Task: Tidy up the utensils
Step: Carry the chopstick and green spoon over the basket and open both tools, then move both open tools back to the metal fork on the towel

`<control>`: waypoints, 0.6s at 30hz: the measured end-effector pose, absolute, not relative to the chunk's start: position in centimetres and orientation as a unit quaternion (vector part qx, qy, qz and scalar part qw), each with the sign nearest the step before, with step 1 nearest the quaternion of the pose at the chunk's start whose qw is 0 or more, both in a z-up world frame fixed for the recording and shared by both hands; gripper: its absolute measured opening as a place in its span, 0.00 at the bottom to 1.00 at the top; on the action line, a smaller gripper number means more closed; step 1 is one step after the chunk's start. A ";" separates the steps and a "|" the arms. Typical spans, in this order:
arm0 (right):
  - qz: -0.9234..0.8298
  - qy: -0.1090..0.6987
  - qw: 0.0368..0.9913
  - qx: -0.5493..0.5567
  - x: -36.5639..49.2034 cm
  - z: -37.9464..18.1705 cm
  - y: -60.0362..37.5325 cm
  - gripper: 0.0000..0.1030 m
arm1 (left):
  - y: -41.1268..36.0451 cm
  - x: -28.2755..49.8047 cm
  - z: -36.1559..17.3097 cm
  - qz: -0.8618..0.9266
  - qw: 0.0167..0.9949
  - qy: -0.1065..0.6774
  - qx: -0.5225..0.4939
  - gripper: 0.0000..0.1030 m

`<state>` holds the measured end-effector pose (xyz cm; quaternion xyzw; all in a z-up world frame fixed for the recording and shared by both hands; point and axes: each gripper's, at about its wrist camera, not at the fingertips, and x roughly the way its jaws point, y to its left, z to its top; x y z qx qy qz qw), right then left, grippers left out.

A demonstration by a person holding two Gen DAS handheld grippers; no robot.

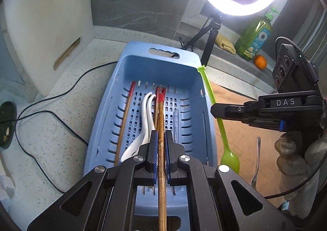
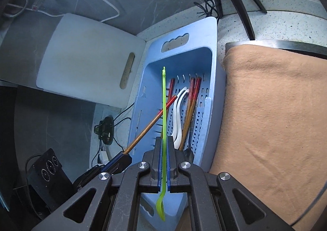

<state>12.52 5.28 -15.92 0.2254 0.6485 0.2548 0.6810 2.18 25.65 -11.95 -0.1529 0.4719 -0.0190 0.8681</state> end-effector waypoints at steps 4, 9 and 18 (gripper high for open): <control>0.250 0.653 0.681 0.217 12.5 -16.4 5.8 0.06 | 25.9 2.4 -12.0 -0.016 0.867 0.475 -0.151 0.05; 0.251 0.654 0.684 0.202 12.4 -16.3 6.2 0.08 | 26.3 2.3 -12.1 -0.010 0.865 0.478 -0.150 0.15; 0.257 0.642 0.703 0.166 11.7 -15.3 6.5 0.26 | 26.4 1.5 -11.8 0.000 0.866 0.477 -0.149 0.15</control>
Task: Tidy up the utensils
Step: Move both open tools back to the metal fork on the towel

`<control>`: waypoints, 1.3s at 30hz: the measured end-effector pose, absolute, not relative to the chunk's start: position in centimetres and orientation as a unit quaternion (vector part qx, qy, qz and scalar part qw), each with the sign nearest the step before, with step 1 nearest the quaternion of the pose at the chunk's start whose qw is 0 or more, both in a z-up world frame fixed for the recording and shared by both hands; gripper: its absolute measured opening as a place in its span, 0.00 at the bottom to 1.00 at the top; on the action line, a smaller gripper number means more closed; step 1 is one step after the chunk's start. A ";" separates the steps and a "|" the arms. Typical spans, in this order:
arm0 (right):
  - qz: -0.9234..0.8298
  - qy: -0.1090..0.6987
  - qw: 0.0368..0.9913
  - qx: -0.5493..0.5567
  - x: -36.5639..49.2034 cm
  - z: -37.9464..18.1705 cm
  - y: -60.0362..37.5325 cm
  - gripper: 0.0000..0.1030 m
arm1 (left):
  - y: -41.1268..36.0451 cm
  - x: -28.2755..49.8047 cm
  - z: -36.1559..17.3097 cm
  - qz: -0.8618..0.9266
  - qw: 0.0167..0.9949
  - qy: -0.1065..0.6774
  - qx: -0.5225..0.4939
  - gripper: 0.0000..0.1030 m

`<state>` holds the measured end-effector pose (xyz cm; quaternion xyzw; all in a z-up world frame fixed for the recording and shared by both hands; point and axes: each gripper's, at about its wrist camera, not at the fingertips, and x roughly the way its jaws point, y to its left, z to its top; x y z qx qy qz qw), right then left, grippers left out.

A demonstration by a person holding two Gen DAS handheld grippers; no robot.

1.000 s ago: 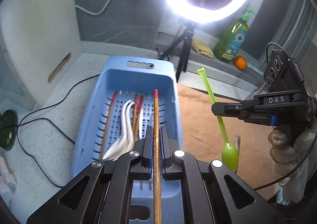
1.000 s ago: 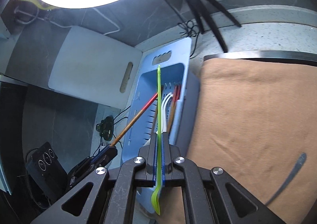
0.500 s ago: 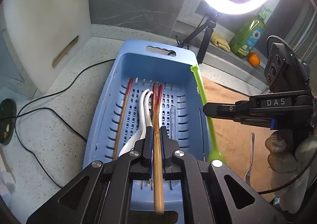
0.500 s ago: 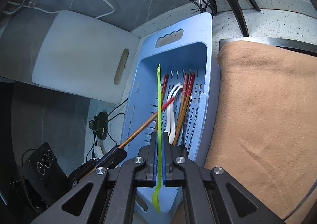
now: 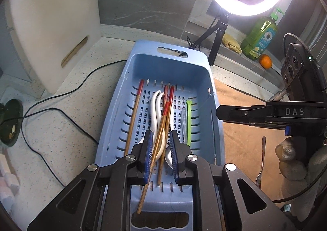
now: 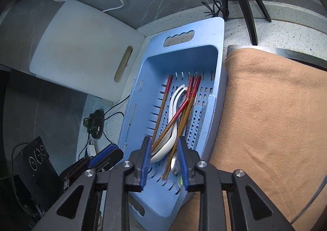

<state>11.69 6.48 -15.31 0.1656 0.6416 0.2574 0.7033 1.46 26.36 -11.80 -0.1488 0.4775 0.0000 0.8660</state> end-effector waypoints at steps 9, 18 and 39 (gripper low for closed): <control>0.266 0.602 0.745 0.103 10.1 -12.6 6.1 0.34 | 26.1 -0.6 -11.5 0.014 0.865 0.479 -0.146 0.15; 0.275 0.553 0.785 0.050 8.2 -9.5 4.6 0.40 | 25.1 -2.5 -10.9 0.030 0.865 0.479 -0.148 0.15; 0.274 0.490 0.827 0.006 4.7 -6.4 -2.7 0.51 | 13.9 -4.4 -9.0 -0.011 0.878 0.465 -0.116 0.35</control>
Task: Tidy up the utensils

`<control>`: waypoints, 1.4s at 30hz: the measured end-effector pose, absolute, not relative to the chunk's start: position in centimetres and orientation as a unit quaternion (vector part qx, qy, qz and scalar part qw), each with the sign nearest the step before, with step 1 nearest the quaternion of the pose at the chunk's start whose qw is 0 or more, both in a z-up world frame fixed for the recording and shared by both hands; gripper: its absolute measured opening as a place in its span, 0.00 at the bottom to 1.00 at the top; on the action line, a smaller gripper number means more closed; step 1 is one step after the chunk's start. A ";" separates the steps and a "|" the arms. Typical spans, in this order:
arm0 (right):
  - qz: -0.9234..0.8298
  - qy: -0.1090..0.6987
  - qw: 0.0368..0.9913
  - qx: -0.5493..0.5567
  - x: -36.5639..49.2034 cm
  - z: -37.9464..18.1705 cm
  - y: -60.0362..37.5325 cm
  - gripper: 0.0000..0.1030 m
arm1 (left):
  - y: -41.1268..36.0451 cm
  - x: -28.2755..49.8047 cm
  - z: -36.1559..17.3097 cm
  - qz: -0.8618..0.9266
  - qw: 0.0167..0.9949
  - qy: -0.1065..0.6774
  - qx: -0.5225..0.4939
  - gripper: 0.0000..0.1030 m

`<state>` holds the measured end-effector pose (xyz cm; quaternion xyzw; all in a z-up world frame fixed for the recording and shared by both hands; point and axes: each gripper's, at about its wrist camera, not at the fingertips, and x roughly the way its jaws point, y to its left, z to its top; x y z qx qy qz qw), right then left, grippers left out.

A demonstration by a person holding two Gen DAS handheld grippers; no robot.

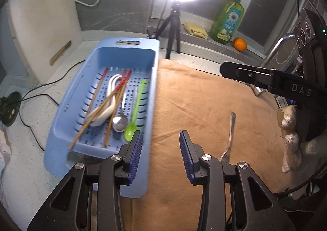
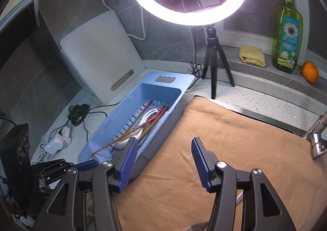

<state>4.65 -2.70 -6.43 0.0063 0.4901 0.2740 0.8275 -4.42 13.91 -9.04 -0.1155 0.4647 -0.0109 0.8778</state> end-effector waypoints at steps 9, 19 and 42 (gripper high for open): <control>0.254 0.541 0.801 0.027 5.3 -9.3 -9.7 0.56 | 7.9 -4.7 -10.8 -0.057 0.869 0.481 -0.105 0.46; 0.230 0.635 0.727 0.120 5.1 -15.3 -15.2 0.53 | 1.9 -4.0 -14.2 -0.117 0.841 0.523 -0.072 0.46; 0.229 0.695 0.652 0.201 4.0 -21.0 -14.2 0.18 | -1.3 -3.7 -17.7 -0.140 0.828 0.542 -0.021 0.20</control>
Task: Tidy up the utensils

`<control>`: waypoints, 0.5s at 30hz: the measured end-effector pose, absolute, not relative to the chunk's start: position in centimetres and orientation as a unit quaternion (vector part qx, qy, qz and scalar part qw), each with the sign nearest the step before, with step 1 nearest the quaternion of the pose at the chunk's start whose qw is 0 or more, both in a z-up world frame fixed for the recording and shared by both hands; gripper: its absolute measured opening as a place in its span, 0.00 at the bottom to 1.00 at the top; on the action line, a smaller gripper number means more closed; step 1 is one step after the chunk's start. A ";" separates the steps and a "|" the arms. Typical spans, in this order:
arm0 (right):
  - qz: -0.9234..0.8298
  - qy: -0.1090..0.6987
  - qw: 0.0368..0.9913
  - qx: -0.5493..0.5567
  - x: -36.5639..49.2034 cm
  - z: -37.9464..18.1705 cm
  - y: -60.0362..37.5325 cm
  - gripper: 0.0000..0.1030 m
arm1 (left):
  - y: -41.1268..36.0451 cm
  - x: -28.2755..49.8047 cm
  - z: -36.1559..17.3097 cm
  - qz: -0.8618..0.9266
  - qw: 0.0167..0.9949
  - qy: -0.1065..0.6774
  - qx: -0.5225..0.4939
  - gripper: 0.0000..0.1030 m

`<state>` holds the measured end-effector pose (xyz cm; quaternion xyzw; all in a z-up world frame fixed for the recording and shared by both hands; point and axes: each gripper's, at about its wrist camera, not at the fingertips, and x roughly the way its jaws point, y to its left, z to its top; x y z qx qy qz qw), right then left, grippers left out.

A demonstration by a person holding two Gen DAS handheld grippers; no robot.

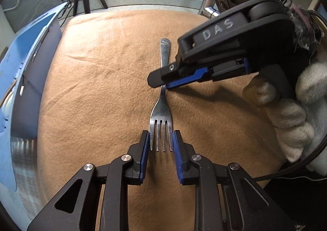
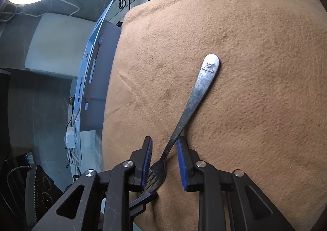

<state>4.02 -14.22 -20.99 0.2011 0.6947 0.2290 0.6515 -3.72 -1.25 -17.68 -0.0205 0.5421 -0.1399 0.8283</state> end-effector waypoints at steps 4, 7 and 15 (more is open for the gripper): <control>0.223 0.695 0.652 0.206 4.1 -21.2 -14.1 0.11 | -1.1 -3.7 -17.1 -0.144 0.831 0.536 -0.032 0.20; 0.223 0.695 0.648 0.218 4.3 -21.3 -14.2 0.09 | -0.5 -3.5 -16.8 -0.150 0.831 0.534 -0.043 0.20; 0.227 0.687 0.649 0.236 4.7 -20.1 -13.6 0.08 | 1.8 -3.0 -15.7 -0.156 0.839 0.518 -0.060 0.20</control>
